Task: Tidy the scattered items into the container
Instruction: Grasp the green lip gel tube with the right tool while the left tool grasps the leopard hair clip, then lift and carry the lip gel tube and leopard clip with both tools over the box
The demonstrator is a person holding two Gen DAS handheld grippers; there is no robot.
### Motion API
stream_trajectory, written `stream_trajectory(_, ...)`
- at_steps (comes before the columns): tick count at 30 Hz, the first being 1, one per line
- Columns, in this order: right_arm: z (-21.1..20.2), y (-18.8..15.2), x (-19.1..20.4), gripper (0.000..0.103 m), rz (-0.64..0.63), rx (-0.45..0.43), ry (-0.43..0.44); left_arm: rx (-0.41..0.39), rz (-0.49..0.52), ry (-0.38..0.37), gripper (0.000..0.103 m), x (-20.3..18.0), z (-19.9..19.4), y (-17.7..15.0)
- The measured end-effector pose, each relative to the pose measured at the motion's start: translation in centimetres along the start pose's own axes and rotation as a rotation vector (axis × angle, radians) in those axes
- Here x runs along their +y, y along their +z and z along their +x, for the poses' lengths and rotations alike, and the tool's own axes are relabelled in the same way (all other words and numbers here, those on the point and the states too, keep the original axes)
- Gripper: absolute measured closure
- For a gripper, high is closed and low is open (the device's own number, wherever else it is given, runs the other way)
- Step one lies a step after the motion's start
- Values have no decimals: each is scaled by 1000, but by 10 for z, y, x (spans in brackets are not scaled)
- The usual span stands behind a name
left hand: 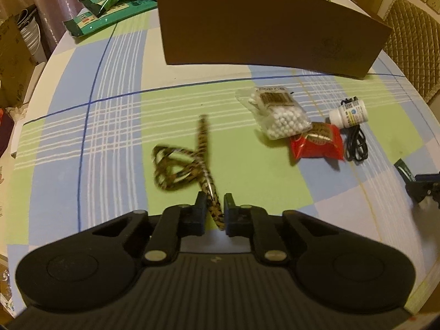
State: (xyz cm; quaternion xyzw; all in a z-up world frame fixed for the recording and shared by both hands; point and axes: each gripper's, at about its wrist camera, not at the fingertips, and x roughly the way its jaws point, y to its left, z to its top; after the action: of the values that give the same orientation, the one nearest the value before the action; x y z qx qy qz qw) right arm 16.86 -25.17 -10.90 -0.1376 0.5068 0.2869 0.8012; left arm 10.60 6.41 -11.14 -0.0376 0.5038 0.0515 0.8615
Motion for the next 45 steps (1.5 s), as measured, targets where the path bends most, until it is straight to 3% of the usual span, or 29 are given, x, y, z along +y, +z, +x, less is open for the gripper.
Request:
stream_trajectory(8, 1, 0, 1, 88, -18, -10, -2, 6, -10, 2, 95, 19, -5, -7)
stream_trajectory(13, 3, 3, 4, 74, -43, -19, -8, -18, -25, 13, 91, 13, 1, -1)
stream_trajectory(16, 5, 3, 8, 72, -62, -24, -20, -35, -31, 23, 91, 11, 5, 2)
stream_trajectory(18, 6, 3, 10, 72, -78, -29, -29, -42, -9, 32, 97, 9, 6, 4)
stream_trajectory(22, 6, 1, 10, 74, -85, -37, -30, -42, 46, 37, 99, 5, 4, 3)
stream_trajectory(25, 5, 1, 11, 88, -91, -39, -27, -43, 39, 19, 100, 6, -1, 2)
stream_trajectory(36, 3, 3, 10, 88, -70, -29, 3, -50, 29, 8, 100, 7, -15, 5)
stream_trajectory(45, -11, 9, 8, 88, -32, -72, 37, -71, 53, -4, 100, 4, -29, 6)
